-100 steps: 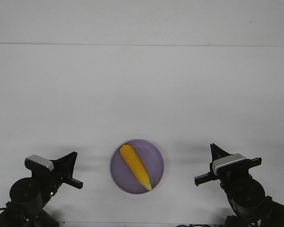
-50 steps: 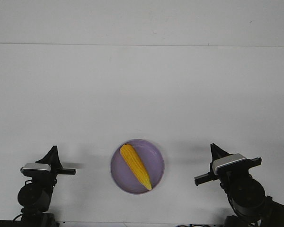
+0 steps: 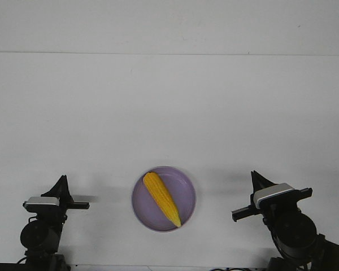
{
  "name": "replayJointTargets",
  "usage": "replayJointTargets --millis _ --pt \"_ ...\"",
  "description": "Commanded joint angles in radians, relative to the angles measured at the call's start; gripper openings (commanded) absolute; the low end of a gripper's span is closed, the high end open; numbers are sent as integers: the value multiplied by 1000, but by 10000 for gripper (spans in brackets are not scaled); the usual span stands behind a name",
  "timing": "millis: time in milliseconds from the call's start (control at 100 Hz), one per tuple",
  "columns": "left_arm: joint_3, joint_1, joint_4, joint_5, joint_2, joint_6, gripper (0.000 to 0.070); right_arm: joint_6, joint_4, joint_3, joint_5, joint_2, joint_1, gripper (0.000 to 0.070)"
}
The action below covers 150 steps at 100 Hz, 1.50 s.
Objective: Place corn on plate with both arms
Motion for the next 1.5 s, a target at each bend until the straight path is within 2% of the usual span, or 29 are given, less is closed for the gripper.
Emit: replayJointTargets --millis 0,590,690,780,840,900,1090,1170,1270,1490 --pt "-21 0 14 -2 -3 6 15 3 10 8 5 3 12 16" --pt "-21 0 14 -2 -3 6 15 2 9 8 5 2 12 16" --pt "-21 0 14 -2 -3 6 15 -76 18 8 16 -11 -6 16" --pt "-21 0 14 -2 -3 6 15 -109 50 -11 -3 -19 -111 16" --pt "-21 0 14 -2 -3 6 15 -115 108 -55 -51 -33 -224 16" --pt "-21 0 14 -2 -3 6 15 -135 196 -126 -138 -55 -362 16" --pt "-21 0 23 -2 -3 6 15 -237 548 -472 -559 -235 -777 16" --pt "-21 0 23 -1 -3 6 15 -233 623 -603 -674 -335 -898 16" --pt "-21 0 23 -1 -3 6 15 -217 647 -725 -731 -430 -996 16" --pt "-21 0 23 -1 -3 6 15 -208 647 -848 -729 -535 -1049 16"
